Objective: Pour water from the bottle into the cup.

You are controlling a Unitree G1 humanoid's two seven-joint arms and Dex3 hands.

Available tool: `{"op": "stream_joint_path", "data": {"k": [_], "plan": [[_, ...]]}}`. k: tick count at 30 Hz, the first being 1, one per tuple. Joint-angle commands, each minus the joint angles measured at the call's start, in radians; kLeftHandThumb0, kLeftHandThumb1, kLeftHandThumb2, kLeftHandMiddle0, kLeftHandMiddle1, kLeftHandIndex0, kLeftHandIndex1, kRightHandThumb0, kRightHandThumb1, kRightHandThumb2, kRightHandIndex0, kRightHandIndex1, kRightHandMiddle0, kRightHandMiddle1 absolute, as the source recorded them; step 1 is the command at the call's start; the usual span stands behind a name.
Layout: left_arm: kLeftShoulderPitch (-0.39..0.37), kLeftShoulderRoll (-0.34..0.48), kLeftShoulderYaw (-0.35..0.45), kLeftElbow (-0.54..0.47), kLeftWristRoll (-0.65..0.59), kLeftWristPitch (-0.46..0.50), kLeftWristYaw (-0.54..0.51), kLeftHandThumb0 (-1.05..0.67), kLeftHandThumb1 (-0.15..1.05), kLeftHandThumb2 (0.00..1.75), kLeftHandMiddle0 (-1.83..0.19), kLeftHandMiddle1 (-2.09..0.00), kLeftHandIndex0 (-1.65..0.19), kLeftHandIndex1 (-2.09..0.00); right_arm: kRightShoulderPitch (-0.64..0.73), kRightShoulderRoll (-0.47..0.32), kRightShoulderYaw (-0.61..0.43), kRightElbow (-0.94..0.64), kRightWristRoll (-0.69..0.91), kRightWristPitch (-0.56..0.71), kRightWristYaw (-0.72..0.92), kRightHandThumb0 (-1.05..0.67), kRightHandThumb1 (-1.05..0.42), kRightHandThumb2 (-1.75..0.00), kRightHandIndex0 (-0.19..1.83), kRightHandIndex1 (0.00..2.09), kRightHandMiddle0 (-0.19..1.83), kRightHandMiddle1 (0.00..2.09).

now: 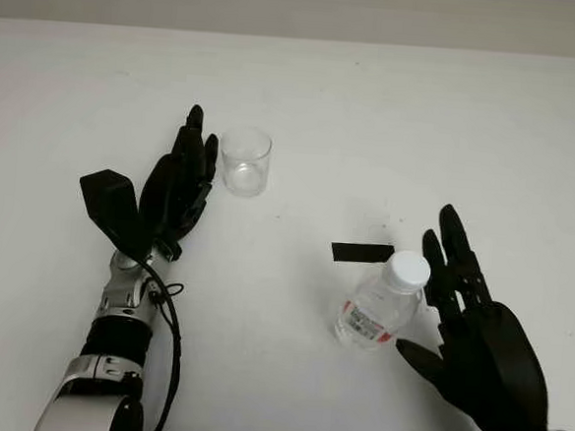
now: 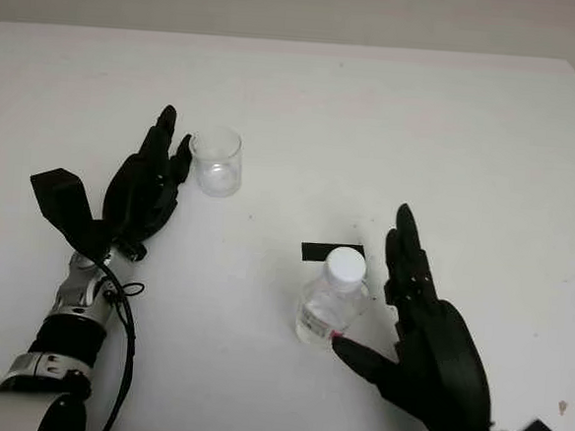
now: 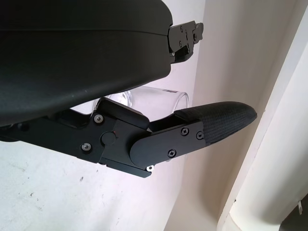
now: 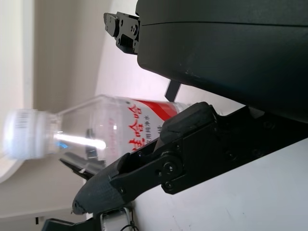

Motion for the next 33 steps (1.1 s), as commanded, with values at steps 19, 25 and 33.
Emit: {"op": "stream_joint_path", "data": {"k": [19,25,33], "plan": [[-0.024,-0.010,0.002,0.034,-0.002,-0.039,0.004,-0.84,1.05,0.74,0.16,-0.05,0.19,-0.02,-0.218,-0.027,0.076,0.136,-0.029,0.015,0.071,-0.81,-0.81,-0.04,-0.19,0.00,-0.16,0.02],[-0.030,-0.011,0.002,0.043,0.000,-0.041,0.007,-0.85,1.05,0.73,0.15,-0.06,0.19,-0.02,-0.219,-0.004,0.090,0.117,-0.050,0.001,0.031,-0.44,-0.89,-0.07,0.42,1.75,0.30,1.81],[-0.027,-0.011,0.003,0.040,0.002,-0.044,0.013,-0.85,1.05,0.74,0.15,-0.05,0.19,-0.02,-0.202,0.018,0.113,0.081,-0.151,0.024,-0.074,-0.41,-1.05,-0.40,1.82,2.09,1.57,2.09]]}}
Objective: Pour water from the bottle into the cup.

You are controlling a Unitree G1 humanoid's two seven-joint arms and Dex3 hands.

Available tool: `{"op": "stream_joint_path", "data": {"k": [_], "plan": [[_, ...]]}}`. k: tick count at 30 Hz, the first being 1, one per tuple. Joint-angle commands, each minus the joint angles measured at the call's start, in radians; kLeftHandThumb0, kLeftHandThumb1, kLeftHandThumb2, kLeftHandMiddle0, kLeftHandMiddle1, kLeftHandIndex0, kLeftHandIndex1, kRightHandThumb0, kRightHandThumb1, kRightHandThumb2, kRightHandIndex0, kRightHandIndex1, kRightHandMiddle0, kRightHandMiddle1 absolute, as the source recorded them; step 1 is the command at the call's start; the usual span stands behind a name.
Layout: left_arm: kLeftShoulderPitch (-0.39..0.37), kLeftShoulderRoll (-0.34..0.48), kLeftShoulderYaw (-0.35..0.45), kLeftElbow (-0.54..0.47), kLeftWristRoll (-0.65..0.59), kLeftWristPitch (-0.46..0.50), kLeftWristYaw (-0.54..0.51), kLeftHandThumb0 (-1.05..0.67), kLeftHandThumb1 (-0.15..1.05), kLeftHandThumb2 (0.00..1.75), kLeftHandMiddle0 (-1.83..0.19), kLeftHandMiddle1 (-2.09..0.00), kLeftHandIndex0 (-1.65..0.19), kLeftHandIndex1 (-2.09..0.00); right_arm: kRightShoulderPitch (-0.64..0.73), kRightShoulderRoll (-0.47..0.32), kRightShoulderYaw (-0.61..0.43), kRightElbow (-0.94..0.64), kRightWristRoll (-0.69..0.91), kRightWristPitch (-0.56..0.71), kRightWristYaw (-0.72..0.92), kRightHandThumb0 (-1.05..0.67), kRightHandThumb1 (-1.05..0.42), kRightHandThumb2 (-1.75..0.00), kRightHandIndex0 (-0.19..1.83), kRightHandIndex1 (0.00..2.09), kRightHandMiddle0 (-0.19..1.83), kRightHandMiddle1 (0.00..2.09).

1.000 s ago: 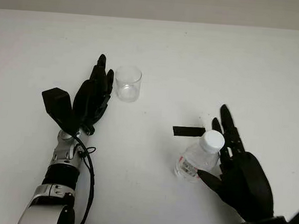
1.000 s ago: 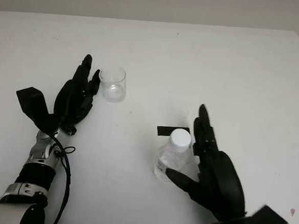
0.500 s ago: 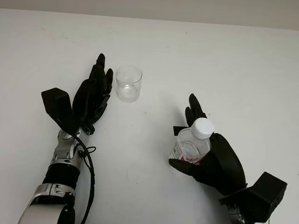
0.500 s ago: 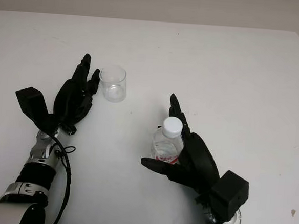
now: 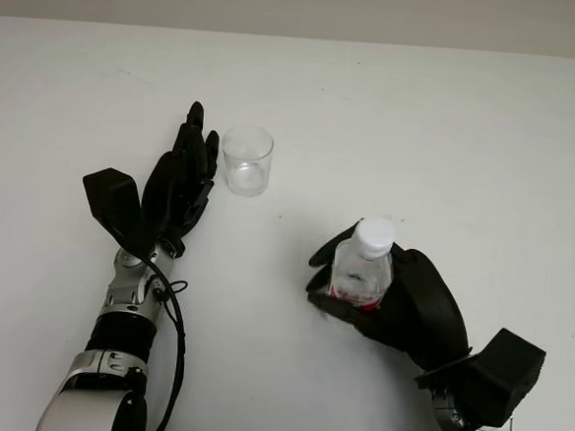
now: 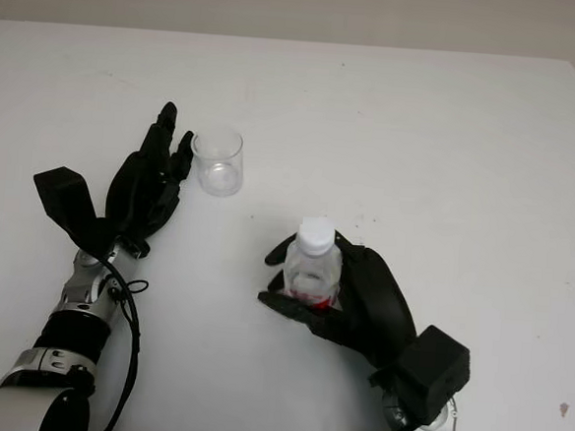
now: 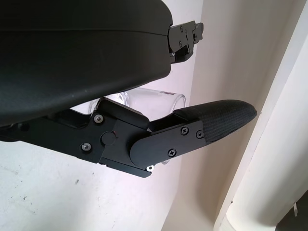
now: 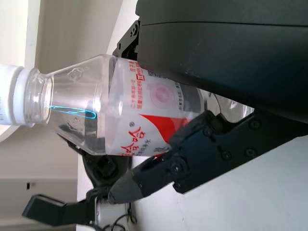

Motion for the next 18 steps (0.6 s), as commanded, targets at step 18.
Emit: {"op": "stream_joint_path", "data": {"k": [18], "plan": [[-0.006,-0.001,0.003,0.012,-0.004,-0.014,-0.011,-0.85,1.05,0.73,0.16,-0.05,0.19,-0.02,-0.235,0.085,-0.125,0.120,0.032,0.011,-0.173,-0.40,-1.05,-0.53,1.83,2.09,1.83,2.09]]}}
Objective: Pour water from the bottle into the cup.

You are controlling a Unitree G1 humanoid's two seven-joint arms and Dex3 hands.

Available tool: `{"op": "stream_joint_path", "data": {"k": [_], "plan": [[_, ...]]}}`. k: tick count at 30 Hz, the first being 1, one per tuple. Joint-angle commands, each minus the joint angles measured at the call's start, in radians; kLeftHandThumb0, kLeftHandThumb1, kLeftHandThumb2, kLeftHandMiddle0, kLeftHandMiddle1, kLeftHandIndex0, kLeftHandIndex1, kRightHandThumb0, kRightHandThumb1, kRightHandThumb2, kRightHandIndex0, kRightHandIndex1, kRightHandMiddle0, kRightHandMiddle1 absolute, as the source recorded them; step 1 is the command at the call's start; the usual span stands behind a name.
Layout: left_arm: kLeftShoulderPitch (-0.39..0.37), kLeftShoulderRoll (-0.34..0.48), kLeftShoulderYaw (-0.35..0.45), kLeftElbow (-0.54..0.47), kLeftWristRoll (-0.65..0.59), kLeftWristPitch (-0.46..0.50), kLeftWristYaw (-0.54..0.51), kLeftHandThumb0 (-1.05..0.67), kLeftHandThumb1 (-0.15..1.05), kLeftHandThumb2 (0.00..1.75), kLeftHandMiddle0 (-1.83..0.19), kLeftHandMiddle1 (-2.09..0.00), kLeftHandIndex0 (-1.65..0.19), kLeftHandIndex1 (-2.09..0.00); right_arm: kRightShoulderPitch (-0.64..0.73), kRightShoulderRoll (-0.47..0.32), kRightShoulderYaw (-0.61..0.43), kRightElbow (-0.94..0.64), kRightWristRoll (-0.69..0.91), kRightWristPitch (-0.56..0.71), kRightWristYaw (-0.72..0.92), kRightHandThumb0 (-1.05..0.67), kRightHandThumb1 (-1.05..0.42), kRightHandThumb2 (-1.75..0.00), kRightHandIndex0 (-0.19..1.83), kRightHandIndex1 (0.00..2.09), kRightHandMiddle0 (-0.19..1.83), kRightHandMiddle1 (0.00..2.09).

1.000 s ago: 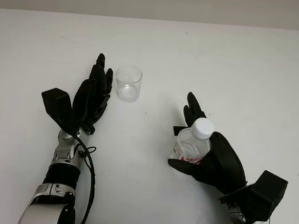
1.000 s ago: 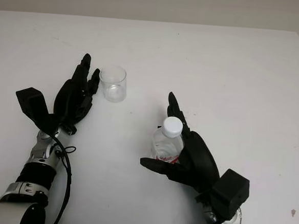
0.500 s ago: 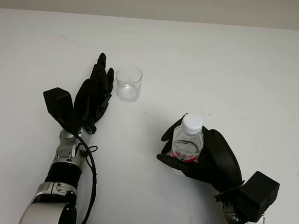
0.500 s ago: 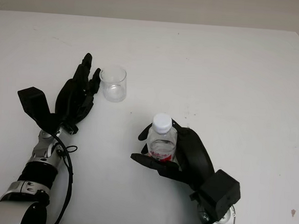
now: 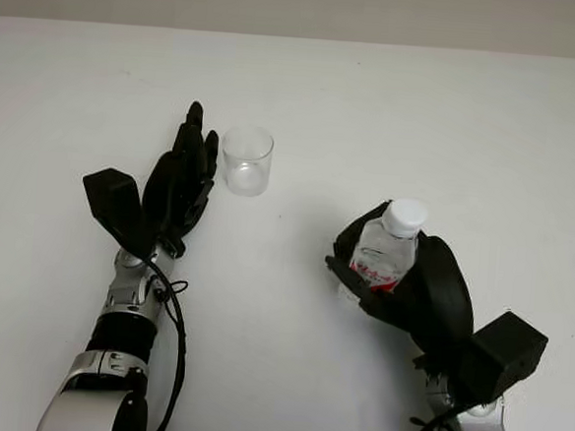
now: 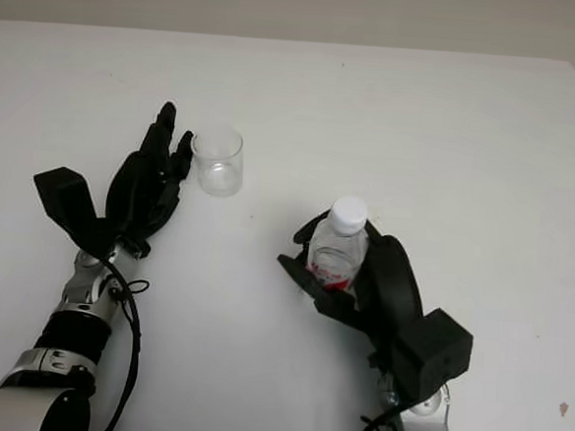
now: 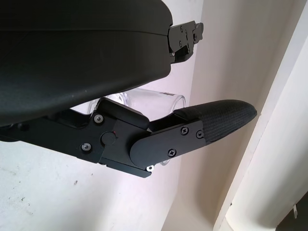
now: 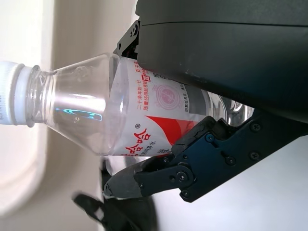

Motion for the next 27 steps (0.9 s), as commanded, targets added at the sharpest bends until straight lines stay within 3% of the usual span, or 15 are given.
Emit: {"op": "stream_joint_path", "data": {"k": [1,4,12,20,26,27], "plan": [[-0.007,0.000,0.003,0.010,-0.004,-0.005,-0.007,-0.85,1.05,0.73,0.16,-0.05,0.19,-0.01,-0.092,-0.004,-0.022,0.026,-0.020,0.006,-0.027,-0.39,-1.05,-0.53,1.83,2.09,1.83,2.09],[-0.008,-0.003,0.003,0.005,-0.004,0.005,0.002,-0.86,1.05,0.72,0.15,-0.06,0.18,-0.02,-0.225,-0.049,-0.039,0.089,-0.105,0.050,-0.074,-0.37,-1.05,-0.53,1.83,2.09,1.69,2.09],[0.004,-0.003,0.000,-0.011,0.001,0.005,0.006,-0.84,1.05,0.74,0.16,-0.05,0.19,-0.02,-0.516,-0.151,-0.041,0.366,-0.223,0.102,-0.101,-0.38,-1.05,-0.43,1.34,2.09,1.06,2.09],[0.009,-0.005,-0.003,-0.022,0.006,0.007,0.022,-0.84,1.05,0.74,0.15,-0.06,0.18,-0.03,-0.704,-0.207,0.014,0.677,-0.326,0.000,-0.146,-0.36,-1.05,-0.39,1.38,2.09,1.14,2.09],[0.011,-0.009,-0.003,-0.023,0.005,0.009,0.025,-0.85,1.05,0.73,0.16,-0.05,0.19,-0.03,-0.839,-0.221,0.059,0.830,-0.387,0.051,-0.159,-0.38,-1.05,-0.39,1.29,2.09,1.03,2.09],[0.012,-0.010,-0.003,-0.024,0.004,0.010,0.028,-0.85,1.05,0.73,0.15,-0.05,0.19,-0.03,-0.853,-0.222,0.065,0.847,-0.395,0.058,-0.164,-0.39,-1.05,-0.38,1.26,2.09,0.91,2.09]]}}
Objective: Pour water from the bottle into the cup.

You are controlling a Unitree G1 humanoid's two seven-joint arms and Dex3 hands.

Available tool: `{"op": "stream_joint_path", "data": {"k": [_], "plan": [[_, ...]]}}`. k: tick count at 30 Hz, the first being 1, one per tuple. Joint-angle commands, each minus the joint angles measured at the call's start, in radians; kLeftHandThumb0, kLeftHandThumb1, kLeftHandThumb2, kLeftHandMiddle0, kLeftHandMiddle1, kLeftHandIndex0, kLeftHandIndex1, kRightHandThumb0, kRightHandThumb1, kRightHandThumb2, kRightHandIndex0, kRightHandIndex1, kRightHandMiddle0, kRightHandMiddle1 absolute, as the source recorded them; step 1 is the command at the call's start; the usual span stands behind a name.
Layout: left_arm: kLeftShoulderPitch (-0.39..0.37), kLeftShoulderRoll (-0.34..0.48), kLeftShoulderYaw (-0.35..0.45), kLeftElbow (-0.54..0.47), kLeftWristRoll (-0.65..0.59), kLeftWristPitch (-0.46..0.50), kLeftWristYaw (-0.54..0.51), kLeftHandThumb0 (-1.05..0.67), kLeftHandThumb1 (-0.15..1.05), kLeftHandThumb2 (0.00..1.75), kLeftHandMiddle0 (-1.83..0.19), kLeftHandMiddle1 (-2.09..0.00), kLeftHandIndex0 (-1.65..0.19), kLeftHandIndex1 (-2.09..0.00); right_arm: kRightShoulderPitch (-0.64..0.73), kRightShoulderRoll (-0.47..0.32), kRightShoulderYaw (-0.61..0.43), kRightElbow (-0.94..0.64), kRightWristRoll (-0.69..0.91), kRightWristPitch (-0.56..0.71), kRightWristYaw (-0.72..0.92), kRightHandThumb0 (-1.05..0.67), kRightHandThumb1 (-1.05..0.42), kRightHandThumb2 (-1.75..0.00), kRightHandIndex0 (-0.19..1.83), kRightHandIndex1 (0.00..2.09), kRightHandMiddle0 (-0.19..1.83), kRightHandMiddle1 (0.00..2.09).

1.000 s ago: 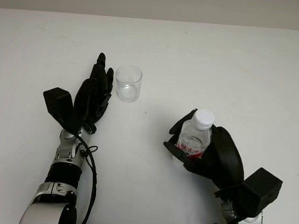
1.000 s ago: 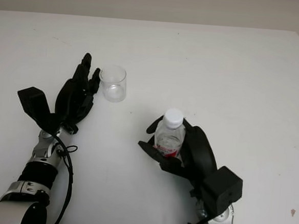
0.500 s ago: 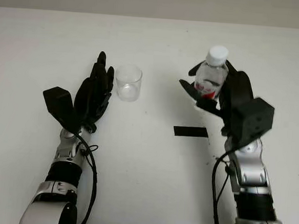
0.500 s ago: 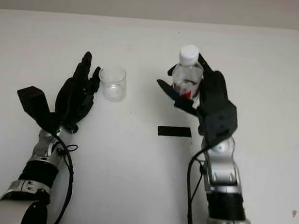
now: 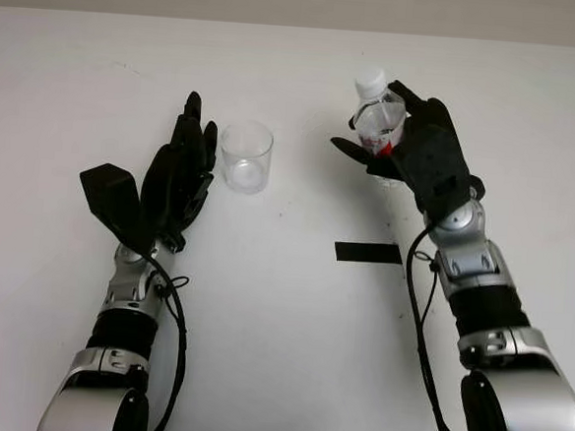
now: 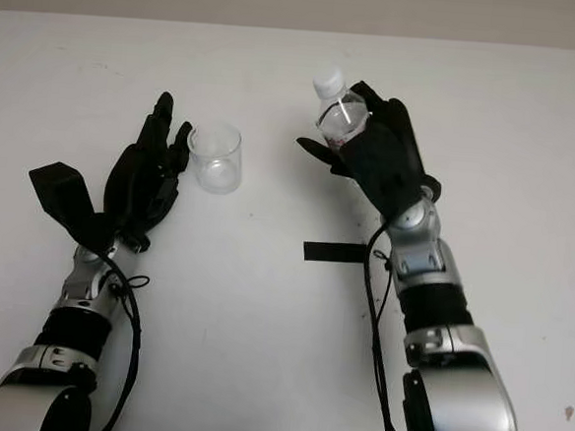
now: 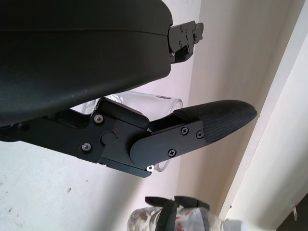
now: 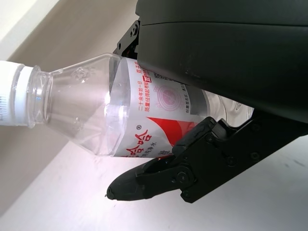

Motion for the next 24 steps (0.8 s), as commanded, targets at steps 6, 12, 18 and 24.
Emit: {"op": "stream_joint_path", "data": {"k": [6,12,18,24], "plan": [[0.019,-0.011,-0.003,0.014,0.005,-0.003,0.008,-0.85,1.05,0.73,0.16,-0.05,0.19,-0.03,-0.165,-0.019,0.036,0.157,-0.040,-0.006,-0.035,-0.41,-1.05,-0.39,1.11,2.09,0.74,2.09],[0.012,-0.009,-0.001,0.031,0.005,-0.013,0.002,-0.85,1.05,0.73,0.16,-0.05,0.19,-0.03,-0.264,-0.008,0.083,0.263,-0.080,-0.037,-0.086,-0.44,-1.05,-0.38,1.24,2.09,0.90,2.09],[0.010,-0.011,0.001,0.034,0.001,-0.017,0.001,-0.86,1.05,0.71,0.16,-0.05,0.19,-0.03,-0.350,-0.006,0.168,0.380,-0.164,-0.091,-0.172,-0.47,-1.05,-0.39,1.31,2.09,0.97,2.09],[0.009,-0.016,0.004,0.037,-0.003,-0.022,0.006,-0.86,1.05,0.71,0.15,-0.06,0.19,-0.03,-0.406,0.003,0.234,0.468,-0.222,-0.112,-0.215,-0.47,-1.05,-0.40,1.37,2.09,1.00,2.09]]}}
